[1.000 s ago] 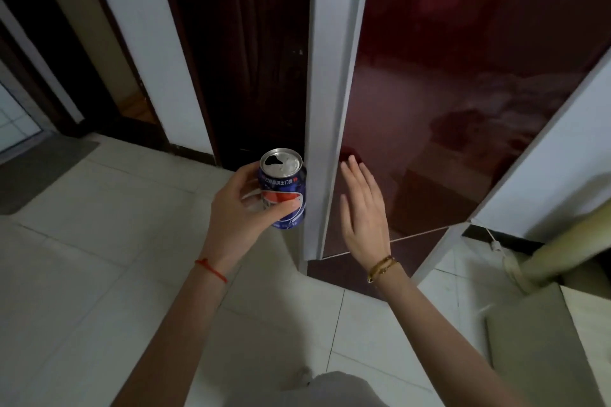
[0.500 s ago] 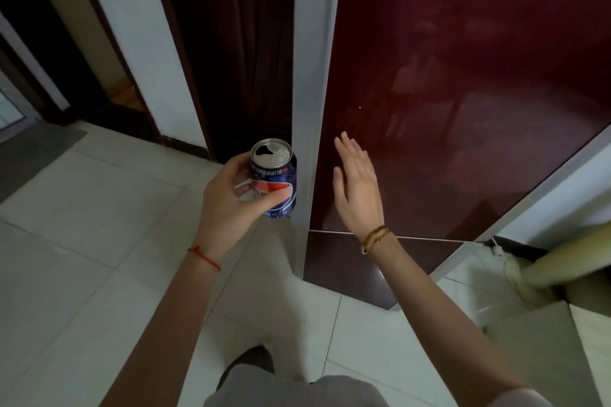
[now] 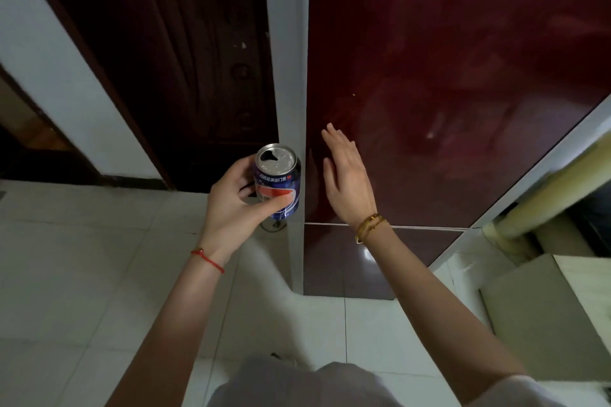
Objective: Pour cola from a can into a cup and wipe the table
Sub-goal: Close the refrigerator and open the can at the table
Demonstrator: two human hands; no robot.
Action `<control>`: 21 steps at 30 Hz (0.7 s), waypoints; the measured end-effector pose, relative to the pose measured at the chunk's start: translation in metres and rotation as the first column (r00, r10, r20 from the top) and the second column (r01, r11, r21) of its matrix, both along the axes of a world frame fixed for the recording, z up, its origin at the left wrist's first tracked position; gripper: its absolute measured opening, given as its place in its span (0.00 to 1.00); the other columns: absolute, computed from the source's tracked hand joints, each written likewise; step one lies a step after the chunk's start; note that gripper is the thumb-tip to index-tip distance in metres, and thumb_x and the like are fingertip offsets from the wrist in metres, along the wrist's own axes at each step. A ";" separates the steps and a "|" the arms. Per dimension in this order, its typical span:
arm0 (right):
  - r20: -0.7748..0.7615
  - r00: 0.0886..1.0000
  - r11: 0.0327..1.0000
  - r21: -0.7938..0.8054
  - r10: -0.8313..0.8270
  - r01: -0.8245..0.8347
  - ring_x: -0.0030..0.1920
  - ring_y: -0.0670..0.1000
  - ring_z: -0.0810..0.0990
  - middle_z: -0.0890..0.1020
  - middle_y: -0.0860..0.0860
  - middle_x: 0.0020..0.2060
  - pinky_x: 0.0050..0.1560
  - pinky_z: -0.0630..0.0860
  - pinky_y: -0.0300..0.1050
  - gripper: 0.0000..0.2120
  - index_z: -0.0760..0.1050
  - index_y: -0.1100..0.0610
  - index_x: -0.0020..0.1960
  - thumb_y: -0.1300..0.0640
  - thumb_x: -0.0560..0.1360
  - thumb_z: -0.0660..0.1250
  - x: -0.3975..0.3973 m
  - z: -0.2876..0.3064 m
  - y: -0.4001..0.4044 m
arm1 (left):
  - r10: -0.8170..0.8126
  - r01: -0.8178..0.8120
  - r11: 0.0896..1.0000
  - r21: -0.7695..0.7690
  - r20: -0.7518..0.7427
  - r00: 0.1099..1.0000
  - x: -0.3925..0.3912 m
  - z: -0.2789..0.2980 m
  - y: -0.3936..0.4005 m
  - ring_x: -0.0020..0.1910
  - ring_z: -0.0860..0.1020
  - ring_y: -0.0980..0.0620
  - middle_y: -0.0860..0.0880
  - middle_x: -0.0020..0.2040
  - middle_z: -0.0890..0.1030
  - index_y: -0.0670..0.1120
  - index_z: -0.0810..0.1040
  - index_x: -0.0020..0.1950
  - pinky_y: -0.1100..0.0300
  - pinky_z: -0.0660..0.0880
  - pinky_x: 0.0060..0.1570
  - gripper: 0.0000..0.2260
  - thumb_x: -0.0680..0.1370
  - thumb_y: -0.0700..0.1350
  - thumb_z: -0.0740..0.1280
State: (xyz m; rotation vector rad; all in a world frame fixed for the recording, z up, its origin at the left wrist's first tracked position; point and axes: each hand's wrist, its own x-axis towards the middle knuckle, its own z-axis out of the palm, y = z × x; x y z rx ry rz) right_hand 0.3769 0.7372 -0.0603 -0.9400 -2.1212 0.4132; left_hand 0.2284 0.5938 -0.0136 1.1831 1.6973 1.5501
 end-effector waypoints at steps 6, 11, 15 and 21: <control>-0.034 0.998 0.998 -0.017 -0.054 0.053 0.77 0.48 0.58 0.63 0.49 0.76 0.78 0.54 0.49 0.23 0.63 0.56 0.75 0.62 0.80 0.55 -0.013 0.000 0.006 | -0.102 0.102 0.995 -0.009 0.016 0.995 -0.030 -0.001 0.023 0.60 0.79 0.60 0.54 0.60 0.81 0.48 0.76 0.66 0.67 0.75 0.58 0.31 0.65 0.38 0.80; -0.211 0.964 0.969 -0.220 -0.161 0.114 0.73 0.47 0.66 0.70 0.51 0.72 0.73 0.61 0.37 0.19 0.68 0.58 0.72 0.61 0.81 0.57 -0.022 0.003 -0.010 | -0.181 0.182 0.983 -0.017 0.045 0.982 -0.043 -0.004 0.035 0.59 0.79 0.60 0.54 0.60 0.82 0.47 0.76 0.66 0.68 0.75 0.57 0.30 0.65 0.37 0.80; -0.199 0.923 0.824 -0.538 -0.330 0.178 0.66 0.47 0.75 0.79 0.50 0.64 0.66 0.67 0.33 0.16 0.74 0.57 0.67 0.58 0.82 0.58 -0.023 -0.003 -0.035 | -0.255 0.257 0.966 -0.014 0.060 0.965 -0.044 -0.006 0.042 0.59 0.80 0.59 0.54 0.60 0.82 0.46 0.76 0.66 0.68 0.75 0.57 0.30 0.65 0.35 0.79; -0.368 0.755 0.314 -0.923 -0.542 -0.224 0.65 0.57 0.76 0.79 0.61 0.62 0.65 0.71 0.45 0.17 0.72 0.66 0.67 0.59 0.83 0.54 -0.027 0.000 -0.068 | -0.388 0.390 0.920 -0.030 0.060 0.920 -0.038 -0.011 0.048 0.56 0.80 0.63 0.61 0.54 0.83 0.55 0.77 0.59 0.73 0.74 0.51 0.28 0.65 0.35 0.80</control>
